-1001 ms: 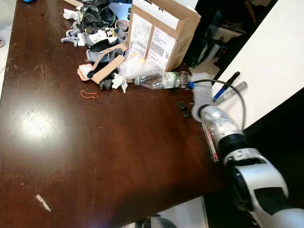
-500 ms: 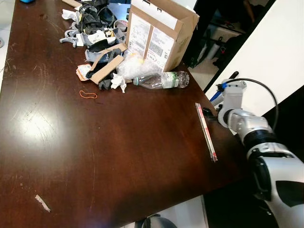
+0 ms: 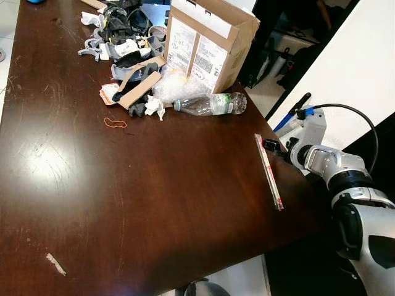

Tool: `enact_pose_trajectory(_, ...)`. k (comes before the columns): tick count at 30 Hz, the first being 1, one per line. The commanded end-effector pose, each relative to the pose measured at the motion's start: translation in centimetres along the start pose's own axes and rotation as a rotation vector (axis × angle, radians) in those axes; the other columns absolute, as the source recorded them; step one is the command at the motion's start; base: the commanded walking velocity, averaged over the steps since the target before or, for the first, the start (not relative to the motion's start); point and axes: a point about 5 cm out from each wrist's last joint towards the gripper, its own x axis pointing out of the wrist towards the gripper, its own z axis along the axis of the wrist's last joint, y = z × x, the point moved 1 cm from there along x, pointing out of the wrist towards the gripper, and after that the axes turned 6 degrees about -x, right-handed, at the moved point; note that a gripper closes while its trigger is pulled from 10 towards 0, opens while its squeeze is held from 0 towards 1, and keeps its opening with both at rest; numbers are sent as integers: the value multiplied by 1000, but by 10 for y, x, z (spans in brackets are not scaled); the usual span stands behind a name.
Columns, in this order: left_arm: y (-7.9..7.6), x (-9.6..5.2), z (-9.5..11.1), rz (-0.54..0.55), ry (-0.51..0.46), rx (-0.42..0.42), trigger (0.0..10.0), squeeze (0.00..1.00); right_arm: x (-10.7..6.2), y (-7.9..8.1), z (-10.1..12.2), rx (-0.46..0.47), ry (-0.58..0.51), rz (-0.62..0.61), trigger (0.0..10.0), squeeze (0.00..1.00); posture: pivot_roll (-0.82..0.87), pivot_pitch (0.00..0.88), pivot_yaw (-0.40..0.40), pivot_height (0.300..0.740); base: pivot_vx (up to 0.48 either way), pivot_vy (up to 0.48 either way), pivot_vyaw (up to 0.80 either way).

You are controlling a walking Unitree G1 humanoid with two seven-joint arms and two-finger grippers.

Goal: Picking trash to rubbish bin

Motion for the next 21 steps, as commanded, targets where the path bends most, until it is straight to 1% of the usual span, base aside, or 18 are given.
enact_pose_trajectory(1,11,-16,-43,55,150,-64,10000,0,-2,-4,-10,18,15,21,10000,0,129,185,-174,740,0,0,0)
enact_pose_trajectory(2,11,-16,-43,55,150,-64,10000,0,-2,-4,-10,18,15,21,10000,0,129,185,-174,740,0,0,0)
enact_pose_trajectory(3,11,-16,-43,52,153,-61,10000,0,-1,0,-13,8,21,58,10000,0,129,185,-174,740,0,0,0)
enact_pose_trajectory(4,10,-16,-43,51,153,-60,10000,0,-1,2,-14,2,21,70,10000,0,129,185,-174,740,0,0,0)
enact_pose_trajectory(9,10,-16,-43,49,155,-58,10000,0,0,3,-20,-18,22,77,10000,0,131,181,-175,740,0,0,0)
enact_pose_trajectory(10,10,-16,-43,49,155,-57,10000,0,1,3,-23,-46,24,69,10000,0,128,182,-170,740,0,0,0)
enact_pose_trajectory(11,10,-16,-43,49,155,-57,10000,0,1,3,-23,-46,24,69,10000,0,128,182,-170,740,0,0,0)
enact_pose_trajectory(13,10,-16,-42,48,155,-55,10000,0,3,3,-29,-115,17,41,10000,0,127,183,-169,740,0,0,0)
enact_pose_trajectory(15,10,-16,-42,48,155,-53,10000,0,5,4,-34,-159,20,19,10000,0,127,183,-169,740,0,0,0)
enact_pose_trajectory(17,11,-16,-41,48,154,-52,10000,0,6,4,-42,-178,35,0,10000,0,128,185,-166,740,0,0,0)
enact_pose_trajectory(18,11,-16,-41,48,154,-52,10000,0,6,4,-42,-178,35,0,10000,0,128,185,-166,740,0,0,0)
enact_pose_trajectory(20,11,-16,-41,48,153,-52,10000,0,6,5,-53,-220,56,-6,10000,0,127,186,-165,740,0,0,0)
enact_pose_trajectory(21,11,-16,-41,48,153,-52,10000,0,6,5,-53,-220,56,-6,10000,0,127,186,-165,740,0,0,0)
